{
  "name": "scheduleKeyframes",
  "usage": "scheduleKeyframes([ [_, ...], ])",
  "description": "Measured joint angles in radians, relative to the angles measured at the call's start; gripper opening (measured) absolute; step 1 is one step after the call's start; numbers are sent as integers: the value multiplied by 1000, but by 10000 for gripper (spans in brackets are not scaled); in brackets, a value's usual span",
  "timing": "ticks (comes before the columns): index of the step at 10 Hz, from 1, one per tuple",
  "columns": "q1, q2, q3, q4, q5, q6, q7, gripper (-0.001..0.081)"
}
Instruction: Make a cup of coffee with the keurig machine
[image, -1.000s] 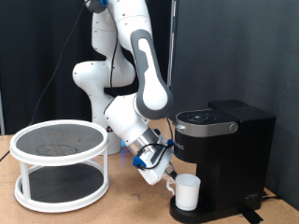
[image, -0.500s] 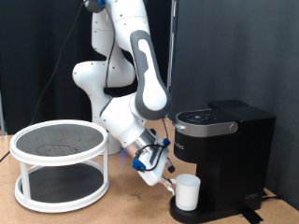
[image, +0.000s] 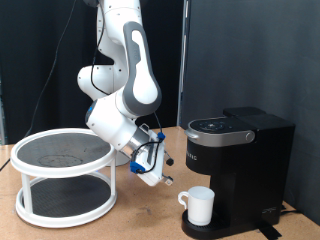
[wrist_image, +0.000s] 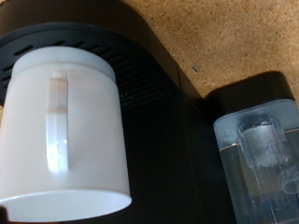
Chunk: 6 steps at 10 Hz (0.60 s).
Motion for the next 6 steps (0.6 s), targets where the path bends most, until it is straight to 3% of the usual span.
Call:
scheduleKeyframes([
  [2,-5,-15,-4,-11,-67,-70,2,734],
  [6,-33,-146,-34,-66,-143,-250,15,734],
])
